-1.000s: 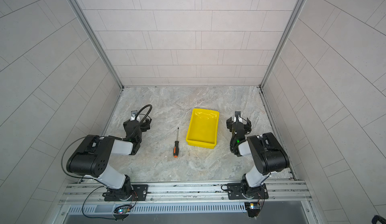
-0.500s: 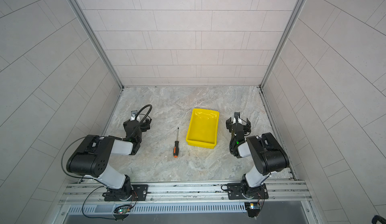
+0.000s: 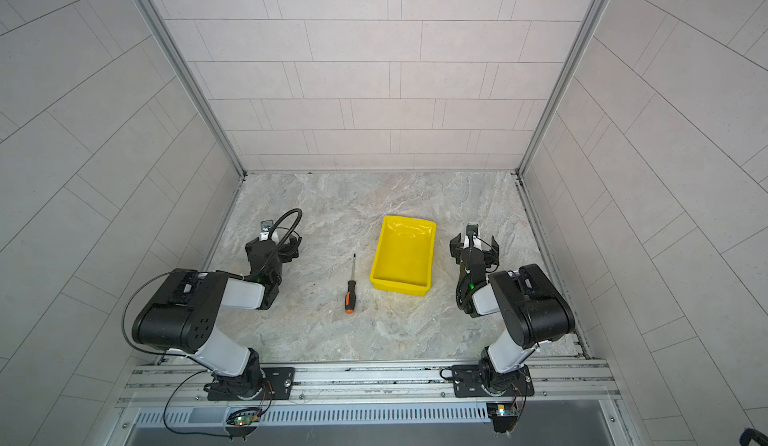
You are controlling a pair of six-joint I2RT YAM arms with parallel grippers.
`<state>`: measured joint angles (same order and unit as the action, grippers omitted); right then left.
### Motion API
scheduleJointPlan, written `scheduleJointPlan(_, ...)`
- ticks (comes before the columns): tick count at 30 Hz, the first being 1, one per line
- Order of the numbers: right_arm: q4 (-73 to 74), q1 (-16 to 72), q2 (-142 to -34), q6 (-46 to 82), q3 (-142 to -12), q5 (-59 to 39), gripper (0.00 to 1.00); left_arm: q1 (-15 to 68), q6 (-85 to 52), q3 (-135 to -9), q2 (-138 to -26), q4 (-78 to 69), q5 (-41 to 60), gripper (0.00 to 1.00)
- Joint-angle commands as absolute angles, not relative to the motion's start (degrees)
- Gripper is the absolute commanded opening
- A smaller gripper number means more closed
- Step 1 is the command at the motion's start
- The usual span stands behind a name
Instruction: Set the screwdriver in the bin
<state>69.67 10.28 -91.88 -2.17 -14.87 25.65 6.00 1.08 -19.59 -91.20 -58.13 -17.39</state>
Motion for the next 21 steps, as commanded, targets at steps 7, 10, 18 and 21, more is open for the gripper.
scheduleJointPlan(7, 80.9, 14.0, -91.2, -6.2, -10.5, 35.5, 0.99, 5.8, 0.7, -15.4, -75.7, -52.8, -15.7, 1.0)
scheduleJointPlan(10, 79.4, 21.2, -86.6, -14.2, -11.1, 42.0, 0.99, 5.9, -4.9, -22.5, -64.7, -31.1, -11.9, 1.0)
scheduleJointPlan(18, 71.9, 39.0, -73.2, -26.2, -13.0, 51.0, 0.99, 6.5, -23.3, -33.5, -51.9, 11.2, -0.5, 1.0)
scheduleJointPlan(21, 46.4, 43.8, -62.0, -20.3, -18.0, 54.3, 0.99, 6.5, -21.6, -34.5, -51.1, 21.1, 4.2, 1.0)
